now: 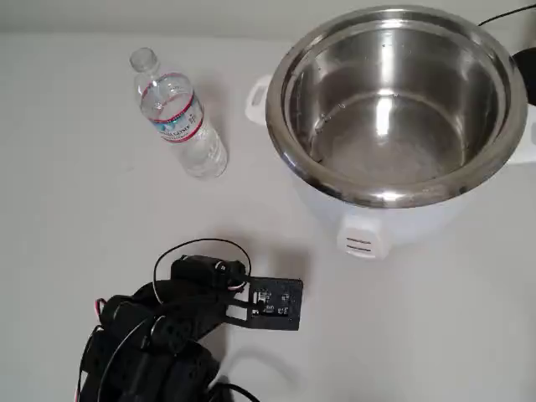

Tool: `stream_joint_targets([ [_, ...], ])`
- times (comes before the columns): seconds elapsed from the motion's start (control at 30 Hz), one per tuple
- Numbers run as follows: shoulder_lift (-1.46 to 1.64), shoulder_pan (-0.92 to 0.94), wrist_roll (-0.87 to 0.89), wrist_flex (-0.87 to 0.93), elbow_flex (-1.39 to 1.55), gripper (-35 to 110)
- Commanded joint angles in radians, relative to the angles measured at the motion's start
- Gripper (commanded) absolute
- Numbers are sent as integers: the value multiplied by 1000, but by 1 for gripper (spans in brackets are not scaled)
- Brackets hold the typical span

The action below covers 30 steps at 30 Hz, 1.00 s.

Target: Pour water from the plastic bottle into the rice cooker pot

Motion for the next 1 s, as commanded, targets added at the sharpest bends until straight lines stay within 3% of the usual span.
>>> stream_joint_targets([
  [0.0, 8, -9, -14, 8, -2, 0],
  [0.2, 9, -98, -146, 8, -2, 1],
  [0.37, 9, -184, -838, -6, 64, 1],
  [0.47, 11, -206, -1088, -46, 81, 6],
  [0.6, 11, -183, -1269, -324, 91, 24],
  [0.8, -20, -313, -1335, -676, 104, 44],
  [0.97, -476, -354, -1365, -1229, 103, 53],
])
